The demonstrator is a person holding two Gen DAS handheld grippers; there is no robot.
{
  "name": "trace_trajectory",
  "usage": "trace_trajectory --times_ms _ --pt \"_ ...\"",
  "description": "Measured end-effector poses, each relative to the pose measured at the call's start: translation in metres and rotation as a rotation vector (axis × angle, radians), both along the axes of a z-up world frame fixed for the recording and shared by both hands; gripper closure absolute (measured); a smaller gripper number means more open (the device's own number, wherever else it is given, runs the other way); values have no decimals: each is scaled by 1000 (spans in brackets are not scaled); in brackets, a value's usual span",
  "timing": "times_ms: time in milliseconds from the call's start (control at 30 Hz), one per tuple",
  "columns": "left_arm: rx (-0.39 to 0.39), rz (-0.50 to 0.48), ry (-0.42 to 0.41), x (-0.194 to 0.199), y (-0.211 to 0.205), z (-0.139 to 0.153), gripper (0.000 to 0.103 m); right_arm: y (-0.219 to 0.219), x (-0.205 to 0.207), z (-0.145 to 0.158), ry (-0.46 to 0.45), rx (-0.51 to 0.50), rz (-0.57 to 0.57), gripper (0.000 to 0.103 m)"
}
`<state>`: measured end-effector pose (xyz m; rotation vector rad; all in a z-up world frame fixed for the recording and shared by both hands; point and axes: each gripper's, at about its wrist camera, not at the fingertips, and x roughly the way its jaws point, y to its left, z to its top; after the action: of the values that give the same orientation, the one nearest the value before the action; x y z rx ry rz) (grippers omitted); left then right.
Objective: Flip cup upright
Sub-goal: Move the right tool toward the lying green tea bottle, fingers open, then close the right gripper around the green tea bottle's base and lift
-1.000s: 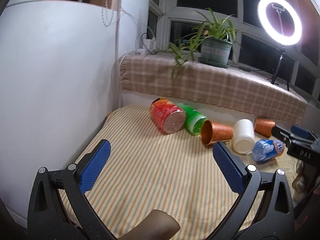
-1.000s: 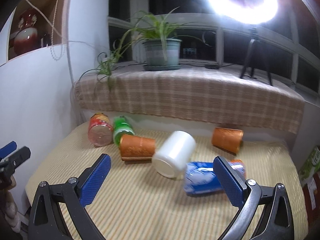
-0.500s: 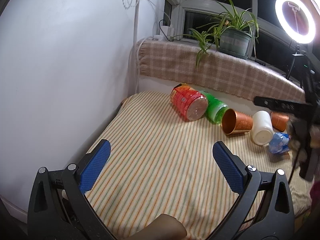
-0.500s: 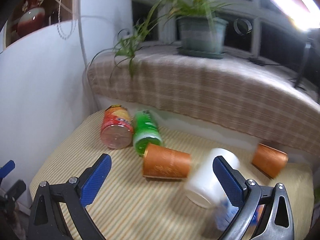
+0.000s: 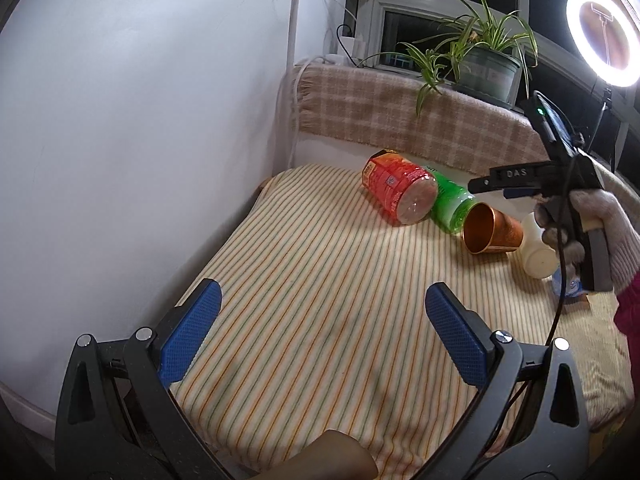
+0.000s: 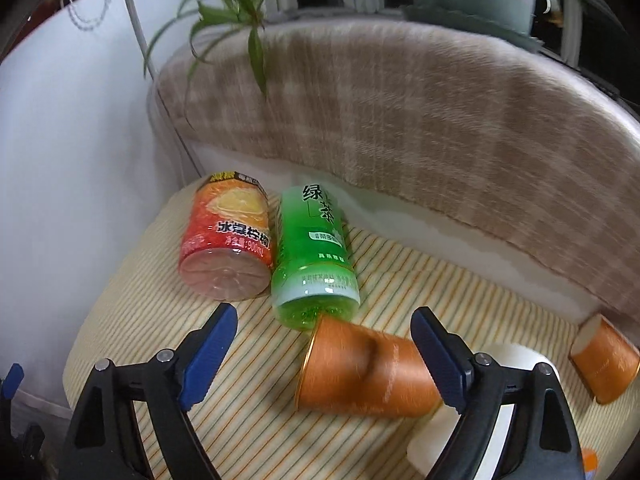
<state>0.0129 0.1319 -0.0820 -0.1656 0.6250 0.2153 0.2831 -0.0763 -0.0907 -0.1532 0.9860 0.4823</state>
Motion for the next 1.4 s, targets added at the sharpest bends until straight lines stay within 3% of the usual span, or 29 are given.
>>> trace_trajectory --times_ms 167,733,800,867,1033,1400 --pt "-10 10 9 1 5 -4 0 19 19 -6 29 -59 40 19" --pt "-40 47 38 3 27 -15 0 79 51 -57 126 -290 185 20" --pt "-42 53 40 3 28 -15 0 84 53 -63 135 -309 187 26" --pt "-44 58 41 3 30 -15 0 88 56 -70 140 -320 177 33" --pt "-47 64 36 3 32 -15 0 92 54 -75 126 -315 174 34" --pt "-37 54 16 -1 27 -6 0 62 37 -43 35 -259 145 34"
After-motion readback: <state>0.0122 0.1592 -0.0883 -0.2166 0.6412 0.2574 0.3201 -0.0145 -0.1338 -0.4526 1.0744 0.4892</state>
